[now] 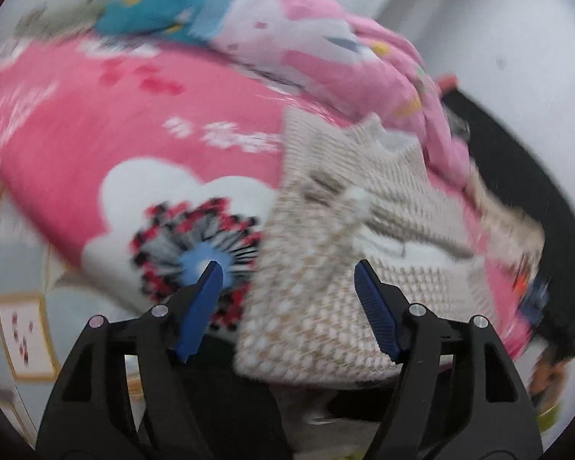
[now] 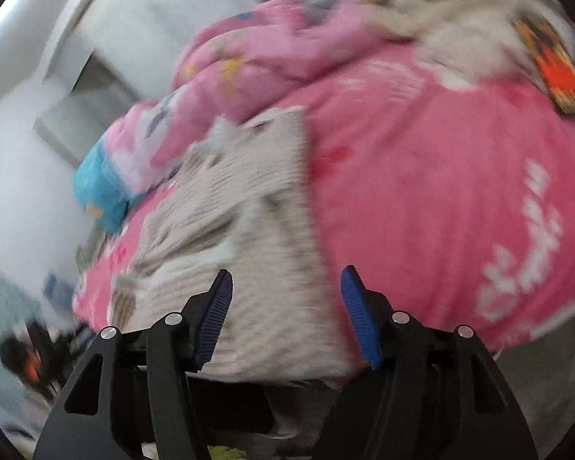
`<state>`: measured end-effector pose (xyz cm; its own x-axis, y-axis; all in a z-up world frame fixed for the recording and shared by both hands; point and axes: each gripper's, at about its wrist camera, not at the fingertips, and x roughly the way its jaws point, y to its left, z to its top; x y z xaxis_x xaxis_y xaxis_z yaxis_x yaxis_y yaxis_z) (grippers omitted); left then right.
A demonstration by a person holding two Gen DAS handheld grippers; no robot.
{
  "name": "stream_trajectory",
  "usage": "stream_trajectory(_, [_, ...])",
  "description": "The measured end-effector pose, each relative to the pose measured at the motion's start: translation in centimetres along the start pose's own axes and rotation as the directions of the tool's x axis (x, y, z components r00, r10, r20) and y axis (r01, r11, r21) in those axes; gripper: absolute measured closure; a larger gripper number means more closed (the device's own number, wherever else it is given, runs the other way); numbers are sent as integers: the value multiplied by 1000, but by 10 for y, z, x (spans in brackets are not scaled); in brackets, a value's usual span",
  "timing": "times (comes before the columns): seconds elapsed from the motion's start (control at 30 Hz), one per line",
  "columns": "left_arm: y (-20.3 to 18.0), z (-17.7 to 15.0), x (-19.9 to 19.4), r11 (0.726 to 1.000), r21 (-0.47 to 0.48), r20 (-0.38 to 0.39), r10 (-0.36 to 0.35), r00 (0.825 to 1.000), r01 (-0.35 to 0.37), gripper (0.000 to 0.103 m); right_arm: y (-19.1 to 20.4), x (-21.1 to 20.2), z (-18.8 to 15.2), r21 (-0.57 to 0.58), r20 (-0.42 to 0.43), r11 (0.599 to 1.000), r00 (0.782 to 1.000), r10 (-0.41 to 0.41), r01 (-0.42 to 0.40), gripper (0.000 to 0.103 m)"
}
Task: Fold large clothes
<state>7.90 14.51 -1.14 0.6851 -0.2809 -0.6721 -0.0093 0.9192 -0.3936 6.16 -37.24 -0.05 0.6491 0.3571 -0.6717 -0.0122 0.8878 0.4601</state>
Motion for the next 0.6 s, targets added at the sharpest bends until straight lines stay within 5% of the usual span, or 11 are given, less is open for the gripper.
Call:
stream_trajectory(0.2, [-58,1,48,944,269,-5,203,979,-194,29,86,79,-12,-210,-158,978,987,-13,-21,45])
stream_trajectory(0.33, [-52,12,52,871,285,110,385,917,-400,30,110,118,-15,-269,-198,963,978,-71,16,45])
stream_trajectory(0.4, [-45,20,32,914,233,146,305,941,-332,30,112,119,-19,-280,-199,960,976,-87,28,45])
stream_trajectory(0.5, [-44,25,6,973,199,136,86,987,-113,30,114,127,-19,-291,-212,955,971,-115,49,45])
stream_trajectory(0.57, [-47,22,4,975,180,51,-139,989,127,29,114,128,-19,-294,-218,954,967,-131,63,45])
stream_trajectory(0.6, [-50,20,10,967,174,4,-191,982,187,29,116,125,-20,-296,-216,952,966,-145,77,45])
